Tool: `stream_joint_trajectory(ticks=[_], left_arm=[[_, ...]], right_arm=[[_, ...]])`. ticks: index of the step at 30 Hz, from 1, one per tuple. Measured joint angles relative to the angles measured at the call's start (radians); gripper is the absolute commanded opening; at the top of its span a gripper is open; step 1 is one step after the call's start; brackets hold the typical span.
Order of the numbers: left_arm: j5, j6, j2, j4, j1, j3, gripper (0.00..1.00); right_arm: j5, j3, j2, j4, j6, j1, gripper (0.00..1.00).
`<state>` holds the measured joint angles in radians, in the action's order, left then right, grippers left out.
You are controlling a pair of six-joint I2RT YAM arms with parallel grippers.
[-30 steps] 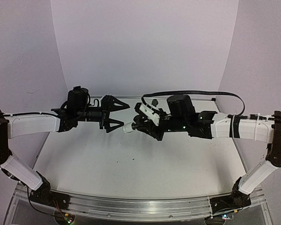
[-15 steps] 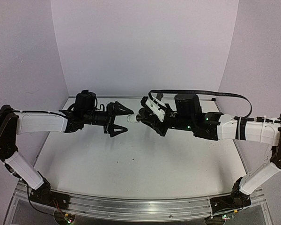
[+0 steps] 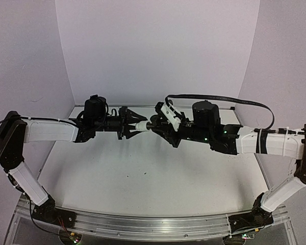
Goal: Install the water faucets
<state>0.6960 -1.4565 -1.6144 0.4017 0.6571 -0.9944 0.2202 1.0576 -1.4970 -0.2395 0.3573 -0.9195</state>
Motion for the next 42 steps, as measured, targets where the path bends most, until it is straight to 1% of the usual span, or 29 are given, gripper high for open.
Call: stream_joint_trajectory(ticks=[3,5,10,13,17,20,22,25,26,27,29,30,31,33,36,38,39,42], left_arm=[[-0.011,-0.003,-0.005,0.019,-0.002,0.001,0.37],[-0.022,0.011,-0.005,0.024,-0.003,0.001,0.36],[-0.092,0.146,0.002,0.042,-0.003,0.002,0.34],[-0.161,0.268,0.034,0.054,-0.004,0.005,0.33],[-0.220,0.461,0.076,0.135,-0.007,0.008,0.32],[-0.226,0.680,0.102,0.218,-0.008,0.008,0.33],[-0.211,0.831,0.118,0.258,-0.008,0.008,0.36],[-0.176,1.058,0.151,0.318,-0.008,0.008,0.40],[-0.167,1.116,0.165,0.332,-0.008,0.010,0.46],[-0.158,1.165,0.184,0.343,-0.008,0.015,0.58],[-0.139,1.221,0.228,0.359,-0.001,0.035,0.78],[-0.135,1.225,0.259,0.359,0.015,0.051,0.86],[-0.140,1.228,0.290,0.358,0.030,0.068,0.89],[-0.160,1.207,0.353,0.338,0.058,0.093,0.91],[-0.242,1.135,0.439,0.228,0.057,0.092,0.91],[-0.300,1.060,0.481,0.128,0.051,0.080,0.88],[-0.331,1.007,0.497,0.072,0.047,0.073,0.85],[-0.379,0.816,0.513,-0.062,0.023,0.065,0.81]], right_arm=[[0.001,0.000,-0.002,-0.013,-0.020,0.000,0.00],[-0.003,0.000,-0.007,-0.019,-0.045,0.001,0.00],[-0.006,0.012,-0.034,-0.031,-0.192,0.007,0.00],[0.053,0.052,-0.066,-0.025,-0.361,0.029,0.00],[0.217,0.131,-0.106,-0.030,-0.677,0.088,0.00],[0.379,0.149,-0.138,-0.131,-0.961,0.141,0.00],[0.467,0.144,-0.162,-0.236,-1.154,0.163,0.00],[0.580,0.119,-0.218,-0.480,-1.457,0.187,0.00],[0.608,0.114,-0.242,-0.564,-1.541,0.192,0.00],[0.630,0.110,-0.265,-0.645,-1.613,0.197,0.00],[0.655,0.101,-0.296,-0.753,-1.702,0.203,0.00],[0.656,0.091,-0.305,-0.790,-1.731,0.203,0.00],[0.657,0.078,-0.309,-0.815,-1.747,0.208,0.00],[0.660,0.050,-0.309,-0.849,-1.754,0.227,0.00],[0.672,0.031,-0.309,-0.867,-1.700,0.273,0.00],[0.686,0.028,-0.308,-0.850,-1.622,0.300,0.00],[0.691,0.028,-0.306,-0.826,-1.564,0.311,0.00],[0.689,0.030,-0.272,-0.638,-1.306,0.335,0.00]])
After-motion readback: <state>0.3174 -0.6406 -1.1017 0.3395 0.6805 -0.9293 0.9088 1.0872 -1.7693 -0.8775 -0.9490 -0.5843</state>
